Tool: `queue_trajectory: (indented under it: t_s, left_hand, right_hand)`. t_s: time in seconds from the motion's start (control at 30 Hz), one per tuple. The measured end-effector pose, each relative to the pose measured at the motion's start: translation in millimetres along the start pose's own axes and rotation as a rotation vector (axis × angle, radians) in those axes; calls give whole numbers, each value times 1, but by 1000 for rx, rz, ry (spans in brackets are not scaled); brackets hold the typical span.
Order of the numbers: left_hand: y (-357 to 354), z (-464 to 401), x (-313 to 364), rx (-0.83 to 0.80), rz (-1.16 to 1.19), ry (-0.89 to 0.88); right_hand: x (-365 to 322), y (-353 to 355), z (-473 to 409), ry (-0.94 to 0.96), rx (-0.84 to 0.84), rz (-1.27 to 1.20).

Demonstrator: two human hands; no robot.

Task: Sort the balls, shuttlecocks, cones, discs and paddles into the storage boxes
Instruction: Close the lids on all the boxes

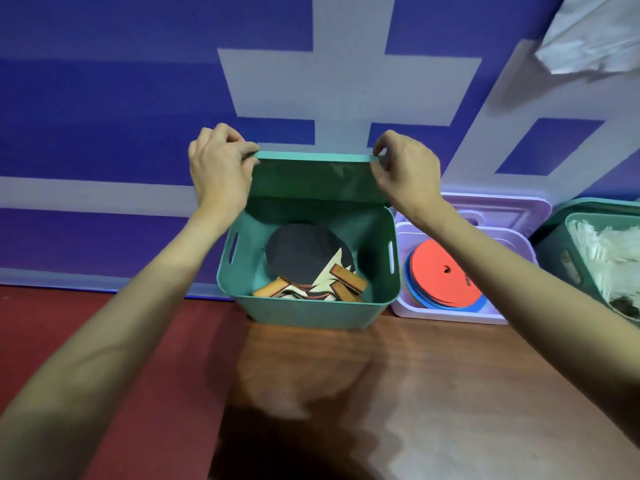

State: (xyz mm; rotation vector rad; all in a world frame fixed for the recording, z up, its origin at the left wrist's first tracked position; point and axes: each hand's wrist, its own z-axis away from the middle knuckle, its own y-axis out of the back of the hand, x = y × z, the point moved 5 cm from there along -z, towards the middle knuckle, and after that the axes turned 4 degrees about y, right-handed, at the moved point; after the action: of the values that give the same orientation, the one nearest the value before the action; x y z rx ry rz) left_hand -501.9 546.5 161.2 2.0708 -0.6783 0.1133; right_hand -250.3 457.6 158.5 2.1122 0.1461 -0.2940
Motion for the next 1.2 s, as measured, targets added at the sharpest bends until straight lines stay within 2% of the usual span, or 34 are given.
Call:
queue_trajectory:
  t_s: [0.1,0.23,0.4,0.53,0.67,0.77,0.93,1.2]
  left_hand:
    - [16,15,-2,-40,36,-6]
    - [19,39,-12,-196,160,29]
    - [11,89,-25,-383,268,57]
    - [4,120,-31,-385,241,38]
    - [-4,142,-42,-388,274,-5]
    - [-9,155,-51,-395,273,-18]
    - [-21,170,-62,-452,304,90]
    - [-27,181,-68,-435,341,72]
  right_hand:
    - [-7,10,18,23,-9,2]
    - [-8,13,57,76,-28,-72]
    - [-9,-7,106,130,-235,-220]
    - [-10,-26,137,106,-344,-228]
    - [-20,-42,156,307,-402,-120]
    - [-23,-49,168,346,-388,-47]
    - [-19,-60,187,335,-352,-52]
    - [-14,-63,193,363,-262,-10]
